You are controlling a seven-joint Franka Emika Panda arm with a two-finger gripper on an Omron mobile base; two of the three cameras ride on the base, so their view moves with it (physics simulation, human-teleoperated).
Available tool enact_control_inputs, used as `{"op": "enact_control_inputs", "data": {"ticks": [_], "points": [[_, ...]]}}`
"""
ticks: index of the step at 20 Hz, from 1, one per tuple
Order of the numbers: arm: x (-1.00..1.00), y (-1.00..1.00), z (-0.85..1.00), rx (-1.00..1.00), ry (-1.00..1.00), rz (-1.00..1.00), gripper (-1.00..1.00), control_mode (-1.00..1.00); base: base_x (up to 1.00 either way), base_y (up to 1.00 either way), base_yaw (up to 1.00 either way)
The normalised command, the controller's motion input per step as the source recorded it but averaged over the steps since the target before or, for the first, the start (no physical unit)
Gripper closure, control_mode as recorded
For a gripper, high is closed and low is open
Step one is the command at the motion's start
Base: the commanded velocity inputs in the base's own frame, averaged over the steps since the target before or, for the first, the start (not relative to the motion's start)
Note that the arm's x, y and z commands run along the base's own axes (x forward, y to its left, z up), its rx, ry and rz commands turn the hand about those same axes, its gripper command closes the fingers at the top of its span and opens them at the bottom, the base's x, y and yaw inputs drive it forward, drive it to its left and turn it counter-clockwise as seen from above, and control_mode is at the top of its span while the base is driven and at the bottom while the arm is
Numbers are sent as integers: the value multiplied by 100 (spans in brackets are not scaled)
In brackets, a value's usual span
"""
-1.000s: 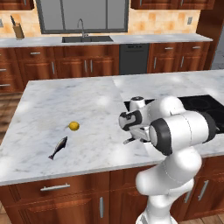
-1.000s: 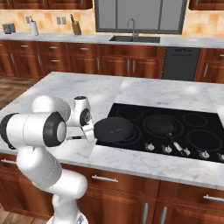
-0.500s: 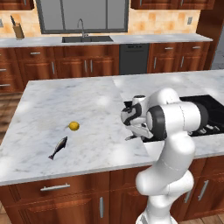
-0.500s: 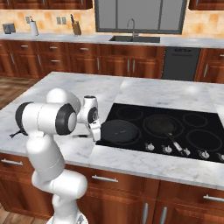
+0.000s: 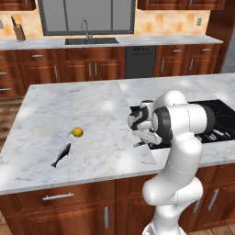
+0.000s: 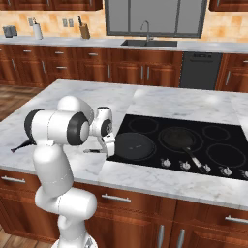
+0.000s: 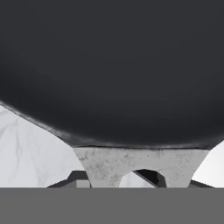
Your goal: Place both pans onto different burners. Then place the lemon and the fish on different pans.
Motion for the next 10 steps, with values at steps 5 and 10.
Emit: {"op": "enact_control_inputs", "data": {"ticks": [5,10], "points": [[2,-30,-27,0,4,0,100,-100,0,0,0],[0,-43,-32,0,2,0,100,-100,0,0,0]]}}
